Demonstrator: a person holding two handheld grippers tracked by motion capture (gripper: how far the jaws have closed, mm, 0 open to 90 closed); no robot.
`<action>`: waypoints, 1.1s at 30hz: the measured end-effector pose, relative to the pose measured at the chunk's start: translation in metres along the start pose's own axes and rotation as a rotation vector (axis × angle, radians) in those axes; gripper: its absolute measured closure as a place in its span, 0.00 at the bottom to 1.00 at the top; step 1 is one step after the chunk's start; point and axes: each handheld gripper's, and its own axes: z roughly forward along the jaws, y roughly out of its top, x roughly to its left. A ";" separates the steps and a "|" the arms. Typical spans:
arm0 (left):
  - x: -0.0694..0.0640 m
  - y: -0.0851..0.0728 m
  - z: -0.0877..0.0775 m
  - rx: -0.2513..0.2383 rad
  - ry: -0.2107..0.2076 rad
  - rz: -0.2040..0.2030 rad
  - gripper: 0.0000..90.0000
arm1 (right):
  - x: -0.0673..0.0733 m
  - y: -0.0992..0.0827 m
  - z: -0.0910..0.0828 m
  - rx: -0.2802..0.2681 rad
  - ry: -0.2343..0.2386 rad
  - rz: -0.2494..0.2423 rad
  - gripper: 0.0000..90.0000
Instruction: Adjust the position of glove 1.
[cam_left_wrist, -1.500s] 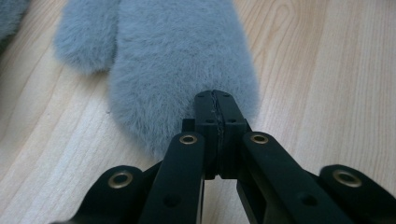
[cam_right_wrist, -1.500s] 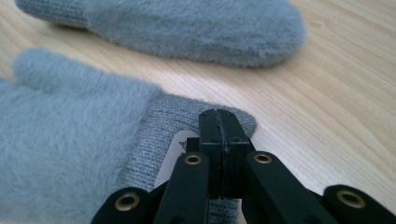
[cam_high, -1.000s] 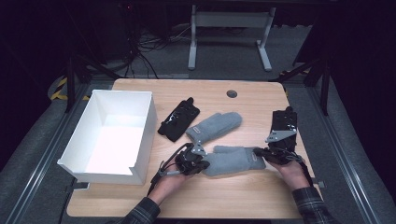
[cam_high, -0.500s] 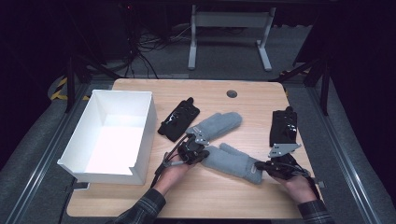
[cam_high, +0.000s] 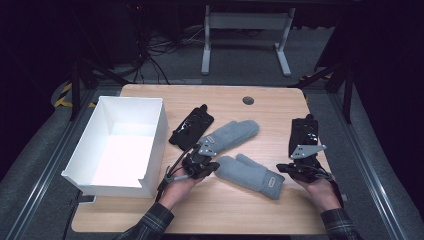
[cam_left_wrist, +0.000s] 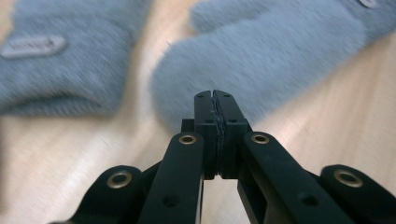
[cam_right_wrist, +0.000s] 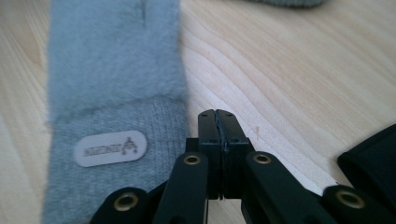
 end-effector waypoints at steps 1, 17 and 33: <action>-0.003 -0.002 0.002 0.014 -0.008 0.004 0.99 | -0.001 -0.001 0.004 0.020 0.009 -0.003 1.00; -0.016 0.012 0.040 0.085 -0.027 0.053 0.99 | 0.035 -0.004 0.010 0.051 0.181 -0.116 1.00; -0.012 0.025 0.046 0.055 -0.045 0.036 0.99 | 0.069 0.018 0.033 0.047 0.341 -0.202 1.00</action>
